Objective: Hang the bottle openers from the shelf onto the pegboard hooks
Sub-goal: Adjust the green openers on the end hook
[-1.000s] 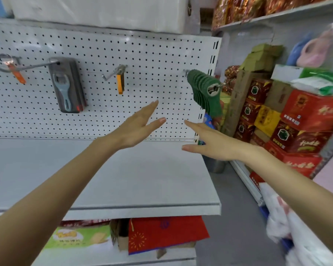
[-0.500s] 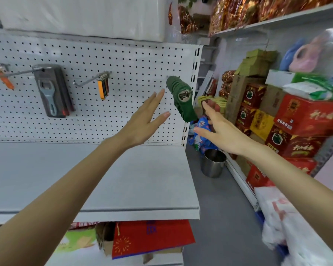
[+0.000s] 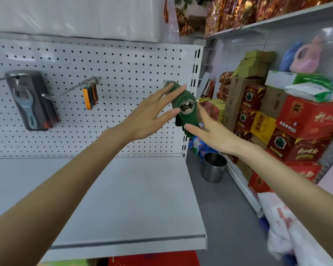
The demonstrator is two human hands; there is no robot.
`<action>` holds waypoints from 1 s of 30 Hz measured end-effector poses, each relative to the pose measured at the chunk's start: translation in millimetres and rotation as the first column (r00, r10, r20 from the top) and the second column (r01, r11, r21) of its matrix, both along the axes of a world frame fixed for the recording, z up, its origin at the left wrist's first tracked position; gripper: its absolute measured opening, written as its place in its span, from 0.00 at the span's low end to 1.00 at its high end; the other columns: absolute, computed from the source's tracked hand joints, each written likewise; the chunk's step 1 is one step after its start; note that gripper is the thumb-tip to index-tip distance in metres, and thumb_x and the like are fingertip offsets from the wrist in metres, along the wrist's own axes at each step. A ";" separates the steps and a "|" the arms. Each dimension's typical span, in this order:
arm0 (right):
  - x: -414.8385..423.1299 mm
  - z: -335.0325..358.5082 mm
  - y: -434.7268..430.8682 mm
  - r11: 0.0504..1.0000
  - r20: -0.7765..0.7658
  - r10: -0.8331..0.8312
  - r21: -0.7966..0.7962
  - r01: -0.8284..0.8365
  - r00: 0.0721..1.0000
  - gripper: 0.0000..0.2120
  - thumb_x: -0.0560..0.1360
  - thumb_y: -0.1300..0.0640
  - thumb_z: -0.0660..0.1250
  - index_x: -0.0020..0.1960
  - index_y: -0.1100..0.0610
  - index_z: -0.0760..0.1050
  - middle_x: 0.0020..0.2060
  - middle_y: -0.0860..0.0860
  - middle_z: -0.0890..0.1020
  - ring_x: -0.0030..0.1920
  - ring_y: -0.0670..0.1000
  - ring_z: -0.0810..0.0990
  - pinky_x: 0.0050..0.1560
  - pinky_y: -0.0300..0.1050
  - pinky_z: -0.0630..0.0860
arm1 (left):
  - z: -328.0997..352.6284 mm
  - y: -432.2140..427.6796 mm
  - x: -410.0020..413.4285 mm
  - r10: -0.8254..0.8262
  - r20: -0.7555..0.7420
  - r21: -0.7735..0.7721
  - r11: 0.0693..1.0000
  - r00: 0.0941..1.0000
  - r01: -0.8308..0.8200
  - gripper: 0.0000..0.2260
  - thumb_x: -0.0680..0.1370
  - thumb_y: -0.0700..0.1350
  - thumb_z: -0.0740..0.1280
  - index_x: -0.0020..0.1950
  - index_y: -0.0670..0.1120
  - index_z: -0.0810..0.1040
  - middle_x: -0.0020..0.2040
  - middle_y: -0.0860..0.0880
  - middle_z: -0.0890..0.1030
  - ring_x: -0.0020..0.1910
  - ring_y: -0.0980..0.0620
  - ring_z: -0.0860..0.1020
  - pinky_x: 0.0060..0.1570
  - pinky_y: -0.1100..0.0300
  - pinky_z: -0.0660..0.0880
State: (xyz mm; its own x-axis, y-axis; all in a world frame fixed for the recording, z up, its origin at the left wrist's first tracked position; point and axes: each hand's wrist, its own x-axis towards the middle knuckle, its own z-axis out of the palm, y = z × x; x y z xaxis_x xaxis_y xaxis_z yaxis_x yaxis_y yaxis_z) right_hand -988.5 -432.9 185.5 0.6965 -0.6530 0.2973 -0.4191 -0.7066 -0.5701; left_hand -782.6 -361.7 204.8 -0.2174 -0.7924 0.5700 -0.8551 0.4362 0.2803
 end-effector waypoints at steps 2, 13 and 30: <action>3.8 -1.7 -4.7 1.000 0.011 0.022 0.008 -0.022 1.000 0.37 0.78 0.42 0.59 0.78 0.46 0.41 0.68 0.42 0.69 0.65 0.45 0.72 0.62 0.33 0.67 | -0.9 -6.2 1.4 -0.011 -0.027 -0.014 1.000 1.000 0.011 0.23 0.80 0.61 0.51 0.75 0.66 0.51 0.79 0.52 0.54 0.77 0.54 0.53 0.74 0.46 0.55; 9.4 -6.6 -9.1 0.993 0.217 0.100 0.047 -0.112 0.971 0.31 0.78 0.42 0.55 0.77 0.49 0.50 0.62 0.33 0.69 0.57 0.30 0.72 0.47 0.26 0.73 | 1.8 -17.0 6.6 -0.076 -0.072 -0.073 0.995 0.995 0.071 0.22 0.82 0.55 0.53 0.76 0.60 0.56 0.77 0.51 0.60 0.76 0.56 0.54 0.74 0.49 0.55; 12.6 -21.4 -6.6 0.997 0.421 0.062 0.020 -0.077 0.905 0.31 0.79 0.52 0.62 0.77 0.43 0.51 0.61 0.41 0.78 0.53 0.66 0.80 0.46 0.55 0.82 | -1.2 -26.2 4.6 -0.161 -0.005 -0.154 0.975 0.987 0.159 0.21 0.83 0.51 0.53 0.76 0.58 0.57 0.75 0.52 0.64 0.74 0.57 0.59 0.71 0.58 0.59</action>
